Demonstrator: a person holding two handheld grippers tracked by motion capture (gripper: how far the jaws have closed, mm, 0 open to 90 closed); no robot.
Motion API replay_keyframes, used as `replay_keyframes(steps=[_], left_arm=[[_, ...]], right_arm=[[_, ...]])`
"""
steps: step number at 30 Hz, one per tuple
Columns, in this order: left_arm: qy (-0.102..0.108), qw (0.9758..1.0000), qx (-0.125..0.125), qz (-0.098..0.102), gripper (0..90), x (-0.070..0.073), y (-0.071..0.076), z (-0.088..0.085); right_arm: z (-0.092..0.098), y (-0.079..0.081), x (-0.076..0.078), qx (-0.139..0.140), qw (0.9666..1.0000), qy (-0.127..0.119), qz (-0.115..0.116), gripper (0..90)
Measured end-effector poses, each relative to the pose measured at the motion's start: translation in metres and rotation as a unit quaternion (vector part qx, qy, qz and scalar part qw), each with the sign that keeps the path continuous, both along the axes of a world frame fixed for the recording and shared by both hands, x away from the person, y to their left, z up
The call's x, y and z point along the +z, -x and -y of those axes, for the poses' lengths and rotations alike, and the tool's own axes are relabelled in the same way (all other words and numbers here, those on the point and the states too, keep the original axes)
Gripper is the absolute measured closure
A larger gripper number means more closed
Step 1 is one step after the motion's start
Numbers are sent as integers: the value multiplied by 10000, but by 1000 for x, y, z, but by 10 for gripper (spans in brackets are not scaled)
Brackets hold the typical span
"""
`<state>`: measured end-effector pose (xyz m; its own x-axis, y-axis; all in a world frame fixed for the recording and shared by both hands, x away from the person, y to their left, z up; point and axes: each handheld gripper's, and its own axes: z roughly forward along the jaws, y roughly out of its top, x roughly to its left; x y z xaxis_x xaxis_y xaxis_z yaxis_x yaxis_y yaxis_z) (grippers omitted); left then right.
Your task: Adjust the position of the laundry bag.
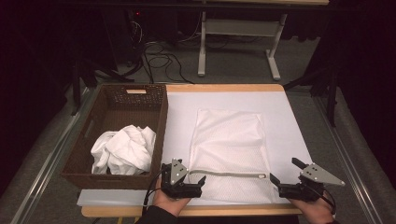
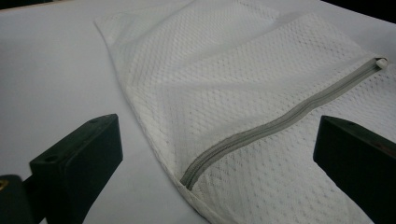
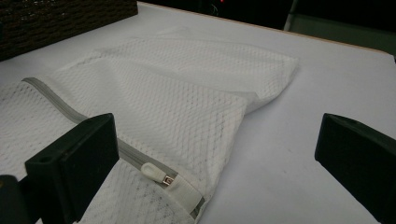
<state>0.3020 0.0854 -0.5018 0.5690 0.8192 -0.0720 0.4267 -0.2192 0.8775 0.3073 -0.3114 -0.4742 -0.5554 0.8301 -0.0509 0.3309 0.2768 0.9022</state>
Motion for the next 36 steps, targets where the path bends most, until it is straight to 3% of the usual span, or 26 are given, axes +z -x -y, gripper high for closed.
replay_keyframes(steps=[18, 21, 31, 34, 35, 36], left_arm=[[0, 10000, -6, 19, 34, -1, -1, -1], [44, 10000, 40, 31, 40, 0, -1, -3], [105, 9999, 51, 15, 64, 0, -2, -3], [177, 9998, 34, 52, 83, 1, -1, -3], [177, 9998, 34, 52, 93, 1, -1, -3], [185, 9998, -13, 58, 108, 2, 0, -3]], right_arm=[[0, -2, -3, 70, 9999, 39, -135, 43], [1, -3, -3, 91, 9999, -12, -139, 99], [-1, -9, -4, 35, 9999, -40, -132, 161], [-10, -30, -4, -50, 9988, -58, -488, 278], [-10, -30, -4, -50, 9988, -58, -488, 278], [-14, -41, -5, -42, 9978, 33, -667, 314]])
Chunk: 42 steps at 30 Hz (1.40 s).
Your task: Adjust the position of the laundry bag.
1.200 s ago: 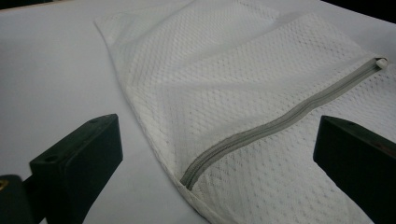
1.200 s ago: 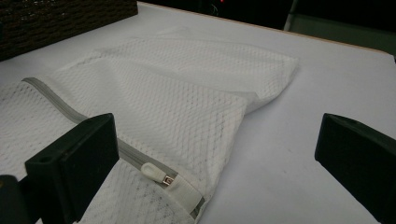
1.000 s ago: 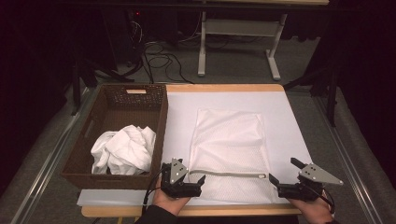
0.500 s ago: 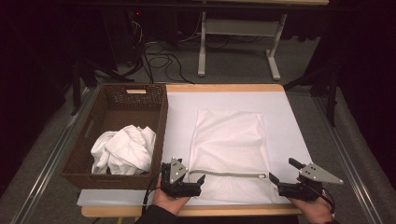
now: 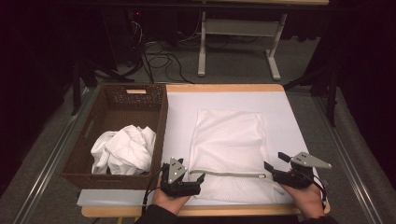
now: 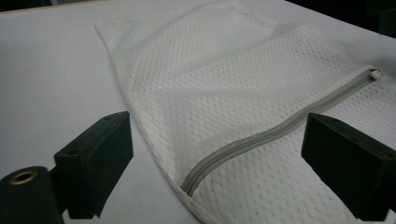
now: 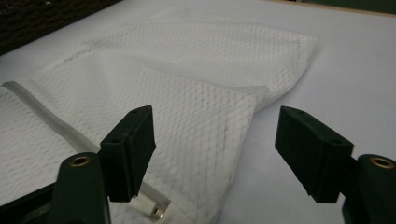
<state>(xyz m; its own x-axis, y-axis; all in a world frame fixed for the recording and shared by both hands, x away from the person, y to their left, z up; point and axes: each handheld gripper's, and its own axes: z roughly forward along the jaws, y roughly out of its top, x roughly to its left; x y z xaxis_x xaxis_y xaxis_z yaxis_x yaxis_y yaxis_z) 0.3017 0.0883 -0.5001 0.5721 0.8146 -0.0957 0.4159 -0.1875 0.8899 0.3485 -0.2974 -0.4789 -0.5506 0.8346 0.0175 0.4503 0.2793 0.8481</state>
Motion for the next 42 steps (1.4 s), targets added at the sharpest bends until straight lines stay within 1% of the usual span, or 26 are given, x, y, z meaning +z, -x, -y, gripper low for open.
replay_keyframes(steps=[1, 4, 5, 7, 8, 11, 13, 14, 16, 19, 20, 21, 22, 24, 25, 26, 27, 29, 35, 36, 37, 38, 39, 40, 41, 42], left_arm=[[-13, 10000, -10, 41, 118, 0, 1, 0], [-50, 9999, -8, 112, 128, 1, 2, 0], [-49, 10000, -13, 85, 128, 1, 1, 0], [-72, 9999, -21, 71, 131, 1, 1, -1], [-74, 9999, -13, 97, 136, 1, 1, -1], [-68, 9999, -27, 104, 144, 2, 1, -1], [-68, 9999, -36, 112, 145, 3, 1, 0], [-65, 9999, -42, 107, 145, 3, 1, 0], [-95, 9999, -46, 77, 147, 2, 1, 1], [-111, 9999, -44, 68, 150, 1, 1, 1], [-137, 9999, -48, 65, 151, 1, 1, 1], [-144, 9999, -50, 58, 151, 1, 1, 1], [-145, 9999, -43, 42, 152, 1, 1, 1], [-132, 9999, -41, 14, 153, 1, 0, 1], [-153, 9999, -44, -3, 154, 0, 0, 1], [-151, 9999, -46, -18, 156, 0, 0, 1], [-151, 9999, -46, -18, 157, 0, 0, 1], [-165, 9998, -49, -32, 158, 0, 0, 1], [-215, 9996, -143, -101, 186, -1, 0, 4], [-228, 9995, -182, -144, 190, -2, 0, 6], [-228, 9995, -182, -144, 194, -2, 0, 6], [-240, 9993, -235, -155, 200, -3, 0, 7], [-240, 9993, -235, -155, 206, -3, 0, 7], [-235, 9991, -302, -186, 213, -3, 0, 10], [-235, 9991, -302, -186, 224, -3, 0, 10], [-215, 9987, -411, -217, 234, -4, 1, 14]], right_arm=[[-2, -6, 0, -63, 9999, 105, -39, 335], [-4, -19, -1, -134, 9998, 133, -100, 355], [-4, -32, -4, -258, 9993, 158, -229, 364], [-7, -44, -7, -326, 9984, 270, -372, 366], [-8, -49, -8, -323, 9981, 312, -413, 394], [-12, -57, -8, -359, 9977, 337, -469, 418], [-15, -69, -8, -403, 9970, 223, -625, 437], [-15, -69, -8, -403, 9970, 223, -625, 437], [-18, -81, -12, -482, 9947, 364, -838, 458], [-20, -86, -17, -489, 9932, 460, -954, 497], [-20, -89, -20, -447, 9918, 533, -1072, 550], [-20, -89, -20, -447, 9918, 533, -1072, 550], [-20, -90, -23, -390, 9913, 516, -1150, 657], [-22, -88, -24, -318, 9914, 668, -1077, 835], [-24, -87, -24, -293, 9914, 745, -1039, 883], [-24, -86, -24, -280, 9909, 801, -1044, 896], [-24, -86, -24, -280, 9909, 801, -1044, 896], [-19, -86, -24, -274, 9906, 952, -944, 900], [1, -86, -23, -341, 9901, 1001, -928, 899], [11, -86, -23, -397, 9896, 1035, -914, 899], [11, -86, -23, -397, 9896, 1035, -914, 899], [21, -85, -22, -447, 9893, 1023, -935, 898], [21, -85, -22, -447, 9893, 1023, -935, 898], [29, -84, -22, -488, 9894, 991, -940, 871], [29, -84, -22, -488, 9894, 991, -940, 871], [32, -82, -22, -455, 9902, 919, -951, 746]])
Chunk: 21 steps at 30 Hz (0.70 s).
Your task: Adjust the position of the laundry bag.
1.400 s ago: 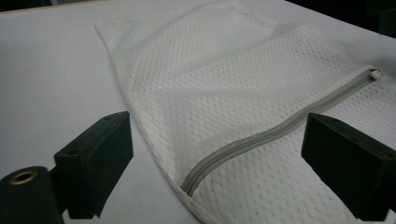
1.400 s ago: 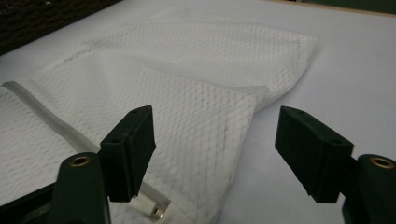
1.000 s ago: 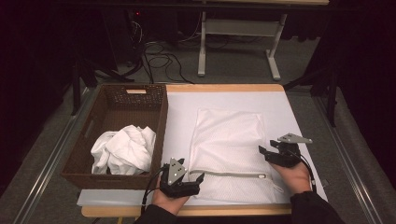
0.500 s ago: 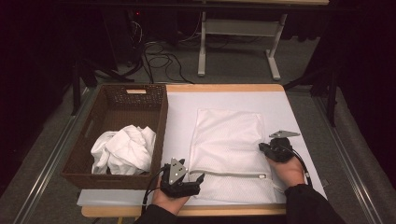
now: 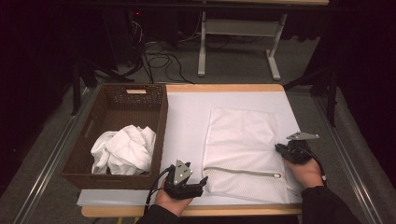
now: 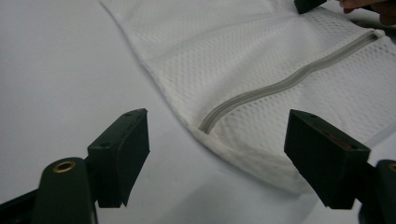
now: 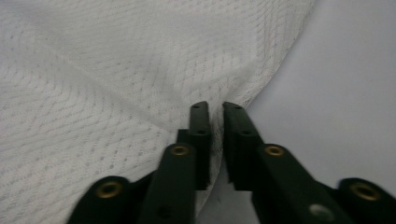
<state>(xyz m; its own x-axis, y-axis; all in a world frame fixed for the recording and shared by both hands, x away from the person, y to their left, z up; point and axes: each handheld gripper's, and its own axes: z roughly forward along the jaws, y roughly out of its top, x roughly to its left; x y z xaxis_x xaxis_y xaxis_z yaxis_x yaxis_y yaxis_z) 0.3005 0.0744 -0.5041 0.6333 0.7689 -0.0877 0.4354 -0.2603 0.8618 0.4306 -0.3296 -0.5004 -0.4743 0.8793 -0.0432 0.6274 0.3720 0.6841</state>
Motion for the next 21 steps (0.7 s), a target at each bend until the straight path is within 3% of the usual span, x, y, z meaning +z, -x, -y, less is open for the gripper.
replay_keyframes(steps=[1, 3, 5, 7, 8, 9, 10, 12, 14, 16, 21], left_arm=[[0, 10000, 0, 0, 247, 0, 0, 0], [-151, 9997, -184, -38, 260, -3, 2, 9], [-268, 9990, -332, -113, 294, -7, 2, 16], [-345, 9984, -416, -190, 366, -8, 2, 18], [-471, 9969, -513, -374, 410, -12, 1, 22], [-471, 9969, -513, -374, 463, -12, 1, 22], [-549, 9951, -618, -549, 526, -16, 1, 25], [-626, 9944, -556, -644, 626, -18, 0, 26], [-613, 9948, -453, -682, 727, -18, 0, 24], [-576, 9950, -410, -704, 832, -18, 0, 23], [-602, 9939, -600, -707, 880, -18, 5, 27]], right_arm=[[0, 0, 0, 0, 10000, 0, 0, 746], [3, 7, 4, -30, 9995, -260, 171, 625], [3, 19, 8, -47, 9986, -418, 328, 593], [3, 35, 10, 15, 9975, -493, 505, 593], [3, 44, 11, 50, 9967, -550, 598, 595], [3, 44, 11, 50, 9967, -550, 598, 595], [5, 61, 12, 120, 9955, -640, 694, 612], [7, 75, 13, 163, 9946, -757, 690, 626], [7, 87, 16, 241, 9952, -575, 758, 638], [10, 96, 18, 235, 9945, -614, 816, 656], [21, 107, 19, 119, 9950, -652, 744, 728]])
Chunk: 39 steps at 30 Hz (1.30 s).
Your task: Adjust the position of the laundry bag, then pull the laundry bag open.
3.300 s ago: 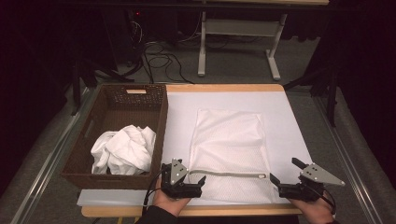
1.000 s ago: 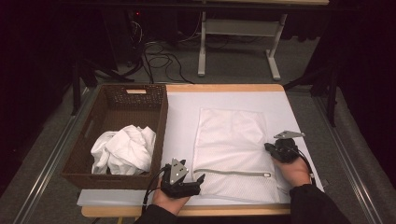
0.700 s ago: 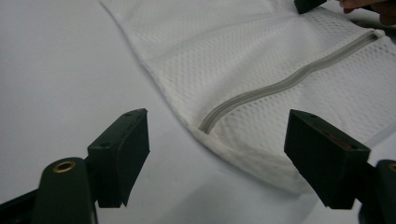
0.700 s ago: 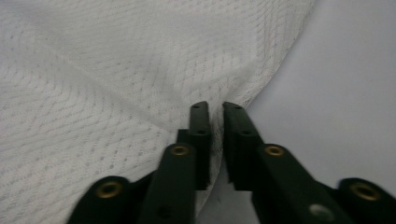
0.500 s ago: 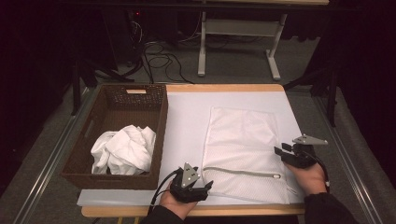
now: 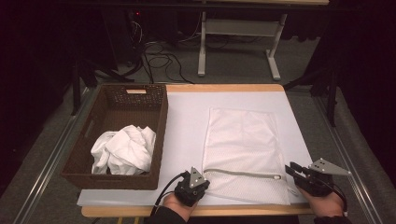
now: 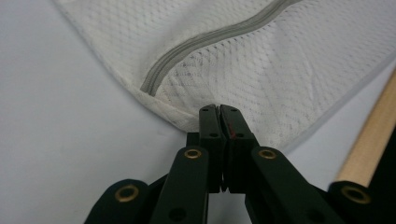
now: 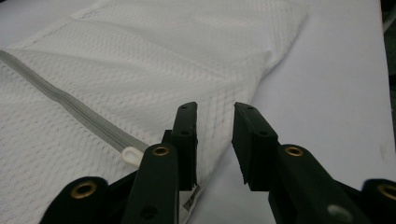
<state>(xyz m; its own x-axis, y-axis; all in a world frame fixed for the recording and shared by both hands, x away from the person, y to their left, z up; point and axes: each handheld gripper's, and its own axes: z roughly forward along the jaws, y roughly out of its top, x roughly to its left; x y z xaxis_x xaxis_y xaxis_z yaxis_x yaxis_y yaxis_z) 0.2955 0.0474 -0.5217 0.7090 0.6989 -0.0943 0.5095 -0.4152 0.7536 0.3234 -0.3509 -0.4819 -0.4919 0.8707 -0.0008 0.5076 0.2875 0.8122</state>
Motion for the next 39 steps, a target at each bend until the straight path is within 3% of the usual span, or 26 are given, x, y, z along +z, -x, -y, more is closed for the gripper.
replay_keyframes(steps=[2, 5, 8, 9, 11, 12, 13, 15, 18, 22, 23, 24, 28, 33, 39], left_arm=[[59, 9994, -329, -41, 880, 0, 7, 8], [76, 9991, -416, 39, 847, 2, 10, 12], [135, 9992, -349, 135, 676, 4, 10, 10], [232, 9990, -181, 329, 608, 7, 10, 5], [326, 9983, 47, 488, 502, 10, 8, -2], [326, 9983, 47, 488, 472, 10, 8, -2], [388, 9972, 269, 581, 444, 12, 6, -9], [403, 9961, 443, 641, 383, 12, 3, -14], [356, 9950, 617, 706, 337, 12, 1, -19], [380, 9940, 685, 766, 315, 13, 1, -21], [373, 9938, 682, 792, 312, 14, 0, -21], [372, 9935, 664, 847, 311, 15, 0, -22], [353, 9932, 676, 879, 307, 15, 0, -23], [385, 9928, 658, 921, 306, 15, 1, -24], [406, 9923, 648, 971, 301, 16, 0, -21]], right_arm=[[5, 2, -4, -66, 9999, 10, -144, 727], [10, 0, -12, -76, 9994, -16, -344, 669], [10, -2, -17, -98, 9986, -81, -504, 611], [7, -4, -20, -148, 9980, -15, -608, 588], [3, -5, -24, -16, 9969, 61, -786, 631], [1, -5, -25, 14, 9972, 116, -735, 682], [0, -5, -25, 58, 9969, 121, -777, 759], [-4, -4, -23, 100, 9970, 297, -703, 880], [-2, -5, -19, 19, 9977, 433, -527, 885], [3, -6, -20, -78, 9975, 490, -505, 854], [6, -3, -18, -93, 9983, 364, -446, 763], [7, 0, -15, -77, 9989, 280, -373, 738], [9, 11, -8, -57, 9997, 61, -247, 729], [15, 12, -13, -131, 9991, 19, -414, 731], [17, 8, -23, -139, 9973, 38, -720, 635]])
